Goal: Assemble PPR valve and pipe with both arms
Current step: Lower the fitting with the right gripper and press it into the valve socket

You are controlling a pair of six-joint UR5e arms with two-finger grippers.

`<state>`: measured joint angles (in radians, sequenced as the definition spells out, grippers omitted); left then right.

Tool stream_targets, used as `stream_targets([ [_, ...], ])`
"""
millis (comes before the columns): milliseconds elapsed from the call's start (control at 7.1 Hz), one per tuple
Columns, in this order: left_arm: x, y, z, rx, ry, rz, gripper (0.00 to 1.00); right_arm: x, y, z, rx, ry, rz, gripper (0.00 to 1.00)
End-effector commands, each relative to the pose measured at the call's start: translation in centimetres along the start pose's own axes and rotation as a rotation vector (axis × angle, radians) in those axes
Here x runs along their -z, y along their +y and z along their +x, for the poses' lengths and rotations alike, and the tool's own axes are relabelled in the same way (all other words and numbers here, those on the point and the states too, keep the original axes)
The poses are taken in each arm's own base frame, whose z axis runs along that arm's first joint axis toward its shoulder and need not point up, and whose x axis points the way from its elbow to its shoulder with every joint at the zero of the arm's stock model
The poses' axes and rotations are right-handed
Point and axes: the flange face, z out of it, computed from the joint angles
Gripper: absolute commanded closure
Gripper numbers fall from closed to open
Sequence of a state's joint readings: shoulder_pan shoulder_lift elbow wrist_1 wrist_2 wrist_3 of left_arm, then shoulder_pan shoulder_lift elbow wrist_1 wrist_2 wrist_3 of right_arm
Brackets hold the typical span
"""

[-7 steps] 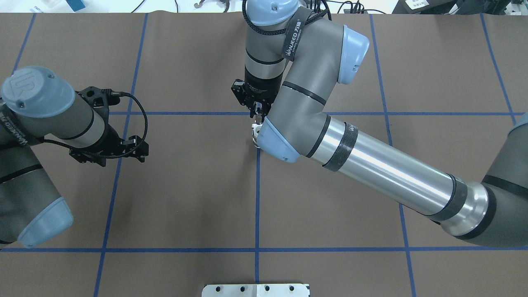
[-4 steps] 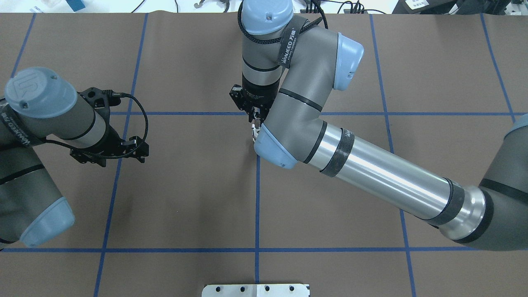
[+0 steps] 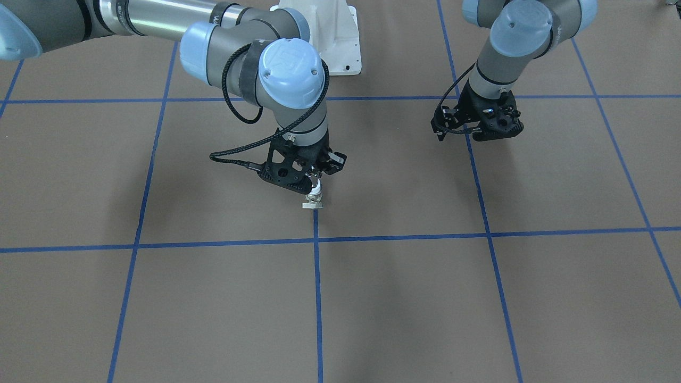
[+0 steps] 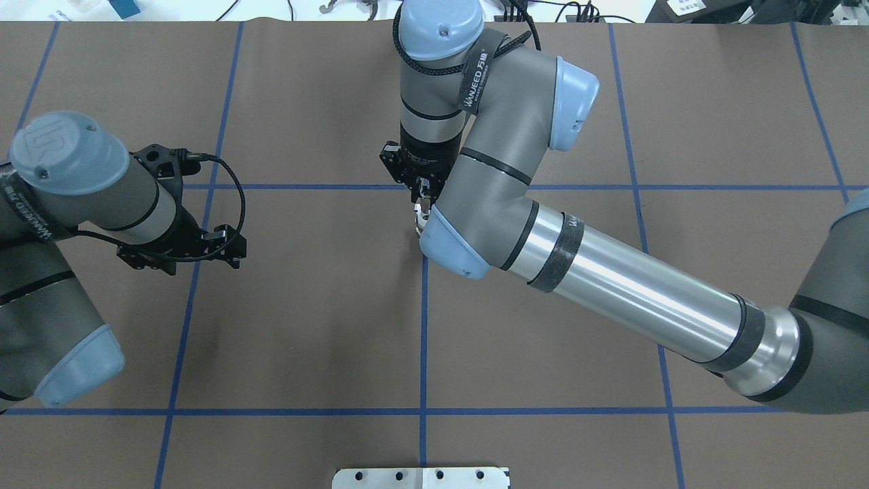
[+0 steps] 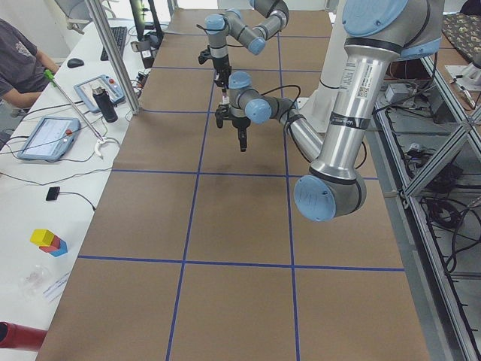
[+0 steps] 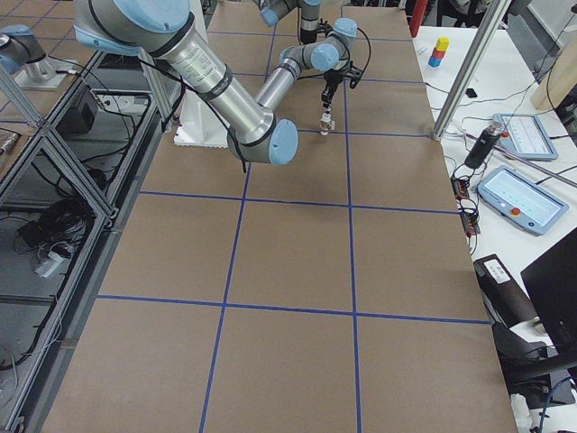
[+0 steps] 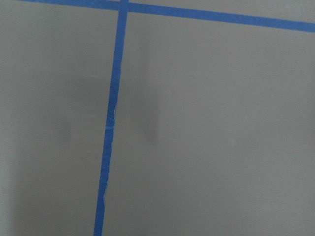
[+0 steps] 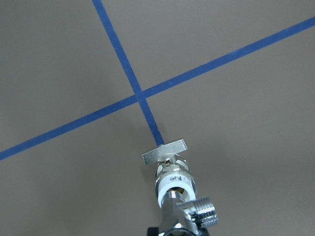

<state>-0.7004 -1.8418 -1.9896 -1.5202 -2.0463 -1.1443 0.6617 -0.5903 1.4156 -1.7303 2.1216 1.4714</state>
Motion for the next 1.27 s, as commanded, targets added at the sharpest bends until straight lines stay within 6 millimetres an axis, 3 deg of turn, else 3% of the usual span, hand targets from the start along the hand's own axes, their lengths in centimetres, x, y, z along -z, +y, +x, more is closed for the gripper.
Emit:
stream_targets([
  [0,0.05,0.06,0.07,-0.002,0.001,0.0,0.0,-0.19,-0.09,-0.05,0.001,0.003,0.001,1.0],
  [282,0.05,0.06,0.07,-0.002,0.001,0.0,0.0,-1.01,-0.21,-0.23,0.007,-0.006,-0.001,1.0],
  [1127,0.19,0.0,0.19,0.0,0.005,0.001,0.0,-0.74,-0.15,-0.11,0.007,-0.01,-0.001,1.0],
])
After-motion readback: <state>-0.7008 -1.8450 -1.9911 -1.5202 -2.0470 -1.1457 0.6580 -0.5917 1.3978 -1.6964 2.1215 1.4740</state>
